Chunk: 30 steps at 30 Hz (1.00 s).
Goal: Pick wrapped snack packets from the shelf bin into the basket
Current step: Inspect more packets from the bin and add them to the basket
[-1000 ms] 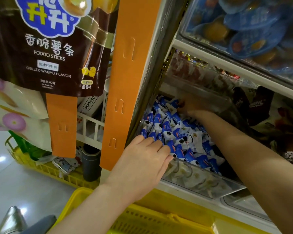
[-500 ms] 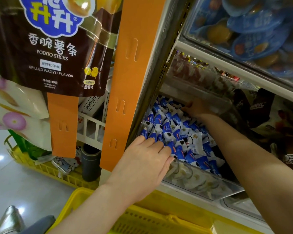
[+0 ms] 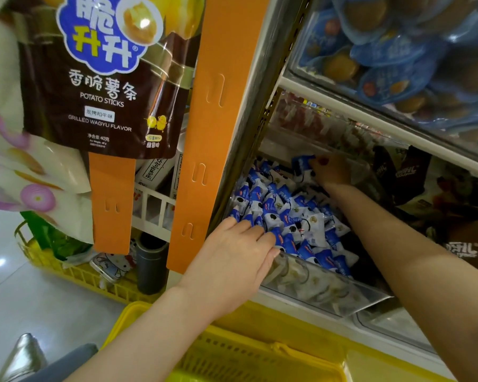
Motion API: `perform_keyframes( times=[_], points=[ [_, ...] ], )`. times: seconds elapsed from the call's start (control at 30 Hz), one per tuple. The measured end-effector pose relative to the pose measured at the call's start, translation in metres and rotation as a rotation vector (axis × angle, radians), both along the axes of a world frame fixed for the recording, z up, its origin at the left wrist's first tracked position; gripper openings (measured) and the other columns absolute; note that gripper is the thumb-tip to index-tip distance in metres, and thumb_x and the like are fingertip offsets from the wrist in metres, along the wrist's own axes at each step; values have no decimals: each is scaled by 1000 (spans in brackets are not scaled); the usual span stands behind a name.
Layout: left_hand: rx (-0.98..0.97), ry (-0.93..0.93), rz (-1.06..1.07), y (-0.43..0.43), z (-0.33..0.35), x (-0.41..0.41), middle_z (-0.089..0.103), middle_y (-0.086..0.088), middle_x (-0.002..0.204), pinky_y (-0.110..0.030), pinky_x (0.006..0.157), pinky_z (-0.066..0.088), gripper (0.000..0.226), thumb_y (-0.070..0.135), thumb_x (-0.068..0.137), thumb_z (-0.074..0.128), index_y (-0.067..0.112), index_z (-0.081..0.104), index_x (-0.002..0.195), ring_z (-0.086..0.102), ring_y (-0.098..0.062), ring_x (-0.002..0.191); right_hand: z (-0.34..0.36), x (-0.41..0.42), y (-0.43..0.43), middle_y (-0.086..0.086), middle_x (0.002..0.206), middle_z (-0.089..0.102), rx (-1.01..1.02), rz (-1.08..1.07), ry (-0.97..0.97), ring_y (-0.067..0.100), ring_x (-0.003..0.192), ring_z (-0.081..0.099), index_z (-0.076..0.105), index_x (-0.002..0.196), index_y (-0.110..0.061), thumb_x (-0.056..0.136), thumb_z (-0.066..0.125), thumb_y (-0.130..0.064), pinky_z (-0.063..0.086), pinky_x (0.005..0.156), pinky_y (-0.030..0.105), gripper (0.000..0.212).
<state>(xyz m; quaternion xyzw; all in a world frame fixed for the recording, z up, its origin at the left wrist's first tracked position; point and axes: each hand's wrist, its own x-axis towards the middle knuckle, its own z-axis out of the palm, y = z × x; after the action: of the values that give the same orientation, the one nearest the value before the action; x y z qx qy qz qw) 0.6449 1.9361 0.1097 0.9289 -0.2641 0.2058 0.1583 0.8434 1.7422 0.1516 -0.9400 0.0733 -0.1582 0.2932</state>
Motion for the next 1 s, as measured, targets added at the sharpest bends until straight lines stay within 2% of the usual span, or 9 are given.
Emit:
perform_keyframes(
  times=[0.03,0.1,0.17,0.23,0.33,0.5,0.67,0.83,1.0],
  points=[
    [-18,29,6,-1,1,-1,66,6,92,-30,81,41,44,35,96,19,23,61,102,57,-11,83,7,-7,2,8,78,60,38,-29,-65,24,86,55,60,75,-8,95,49,-23,35,71,27,27],
    [-126,99,9,-3,0,-3,61,8,110,-25,92,34,39,36,97,22,25,54,116,52,-8,100,21,-25,7,14,104,64,85,-56,-148,27,100,58,63,100,-5,95,48,-26,35,75,25,26],
    [-336,182,-3,-6,1,-5,53,13,121,-15,95,28,30,32,97,34,27,48,123,44,0,110,30,-50,11,14,111,62,106,-1,-163,25,96,59,60,110,-6,96,47,-26,36,72,21,28],
    [-568,242,-2,-11,5,-11,48,18,120,-7,91,30,29,29,96,41,29,45,125,40,8,107,33,-84,16,9,100,63,246,115,-152,12,77,59,62,105,-9,95,49,-25,42,62,19,23],
    [-873,316,-15,-14,12,-21,49,16,117,-11,86,40,29,27,95,45,32,44,124,47,7,103,33,-143,26,-5,68,60,408,236,-143,-4,52,53,60,78,-23,93,54,-22,42,46,11,16],
    [-1308,704,-200,-17,20,-41,58,15,112,-23,89,48,20,35,92,46,43,46,110,58,4,100,24,-222,43,-17,76,60,103,483,-258,-4,69,58,57,84,-34,90,58,-24,44,58,12,12],
    [-1422,798,-303,-24,19,-55,55,1,129,-39,99,47,46,41,89,39,24,44,131,55,-8,117,10,-250,52,-18,97,55,19,578,-297,2,95,55,62,101,-25,90,57,-21,49,83,23,13],
    [-1444,770,-305,-24,16,-57,53,6,131,-27,94,50,44,38,97,30,27,38,138,55,0,113,5,-256,59,-22,104,50,164,458,-252,-2,101,53,52,109,-31,84,64,-29,51,88,23,28],
    [-1496,744,-289,-23,14,-54,61,0,120,-20,77,55,34,32,100,27,28,47,128,63,-7,103,3,-253,63,-19,106,57,305,396,-158,-5,98,56,55,117,-23,82,66,-30,51,81,15,37]
  ],
)
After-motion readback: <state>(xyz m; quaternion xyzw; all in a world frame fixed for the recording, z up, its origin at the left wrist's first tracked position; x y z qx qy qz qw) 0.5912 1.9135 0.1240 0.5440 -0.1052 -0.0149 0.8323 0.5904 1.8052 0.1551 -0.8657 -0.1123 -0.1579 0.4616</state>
